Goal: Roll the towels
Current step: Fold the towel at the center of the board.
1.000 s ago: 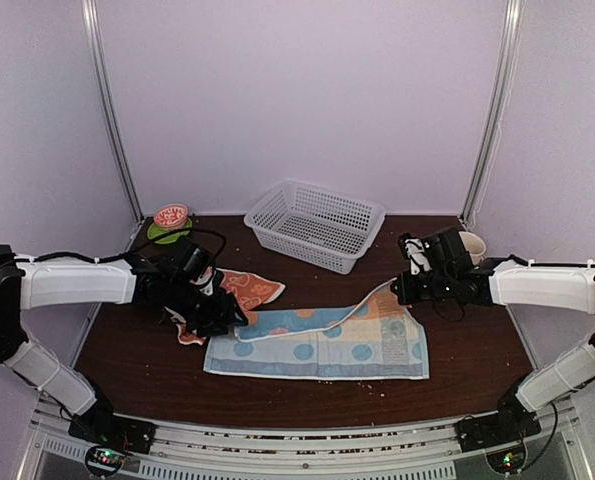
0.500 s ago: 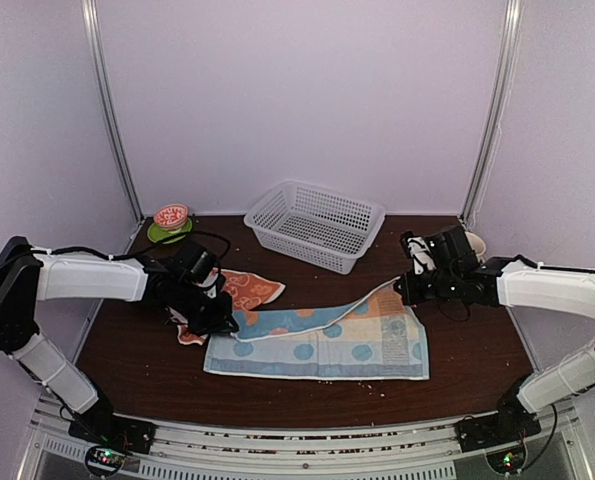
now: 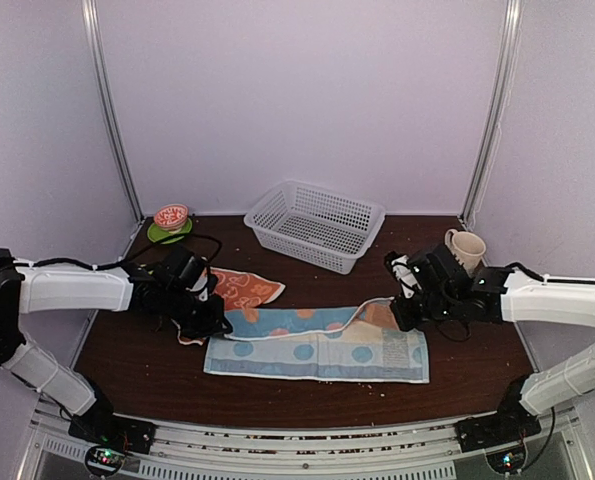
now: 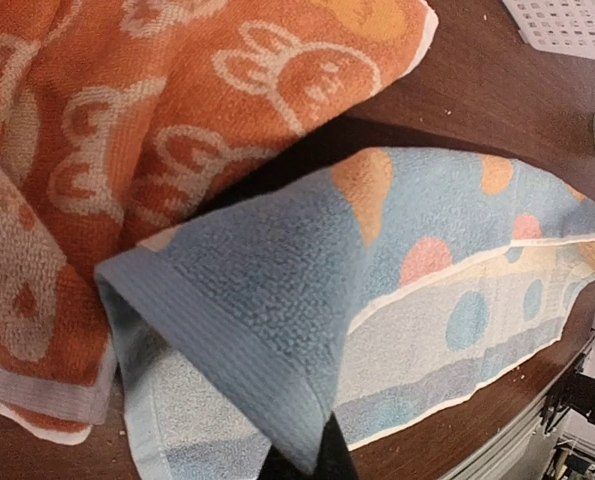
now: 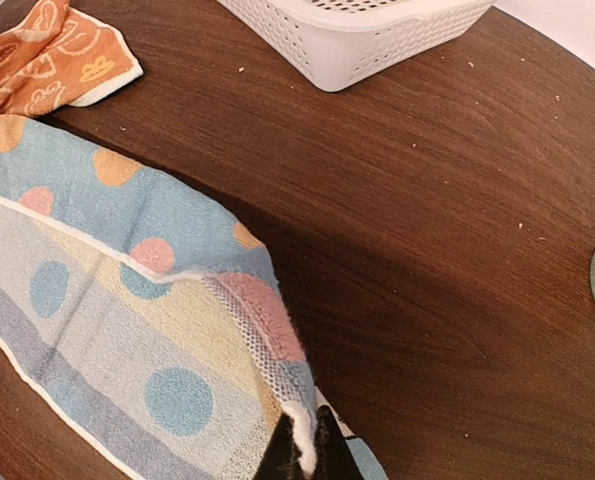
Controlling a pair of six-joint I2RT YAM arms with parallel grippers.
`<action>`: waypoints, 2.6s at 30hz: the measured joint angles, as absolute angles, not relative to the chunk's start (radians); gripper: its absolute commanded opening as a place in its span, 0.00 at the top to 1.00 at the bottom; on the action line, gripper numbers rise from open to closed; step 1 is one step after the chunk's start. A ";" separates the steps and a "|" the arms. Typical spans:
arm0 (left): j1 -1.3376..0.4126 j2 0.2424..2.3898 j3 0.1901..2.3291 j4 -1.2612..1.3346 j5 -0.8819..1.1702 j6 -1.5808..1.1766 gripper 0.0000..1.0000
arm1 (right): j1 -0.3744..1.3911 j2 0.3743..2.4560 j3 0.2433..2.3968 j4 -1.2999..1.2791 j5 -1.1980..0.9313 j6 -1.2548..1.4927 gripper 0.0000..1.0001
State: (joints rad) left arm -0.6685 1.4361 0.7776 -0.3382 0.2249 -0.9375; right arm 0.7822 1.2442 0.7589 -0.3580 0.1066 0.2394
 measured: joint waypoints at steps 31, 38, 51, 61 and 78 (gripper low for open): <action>-0.612 1.213 0.589 -0.261 0.347 -0.941 1.00 | 0.812 1.000 0.627 -0.483 0.024 0.538 0.42; -0.612 1.216 0.583 -0.230 0.349 -0.939 1.00 | 0.794 0.852 0.603 -0.463 -0.036 0.783 0.24; -0.612 1.217 0.567 -0.224 0.348 -0.925 1.00 | 0.749 0.677 0.340 -0.495 -0.101 1.227 0.52; -0.612 1.205 0.557 -0.226 0.348 -0.921 1.00 | 0.744 0.776 0.234 -0.358 -0.116 1.288 0.59; -0.612 1.164 0.551 -0.257 0.345 -0.911 1.00 | 0.739 0.863 0.287 -0.322 -0.094 1.211 1.00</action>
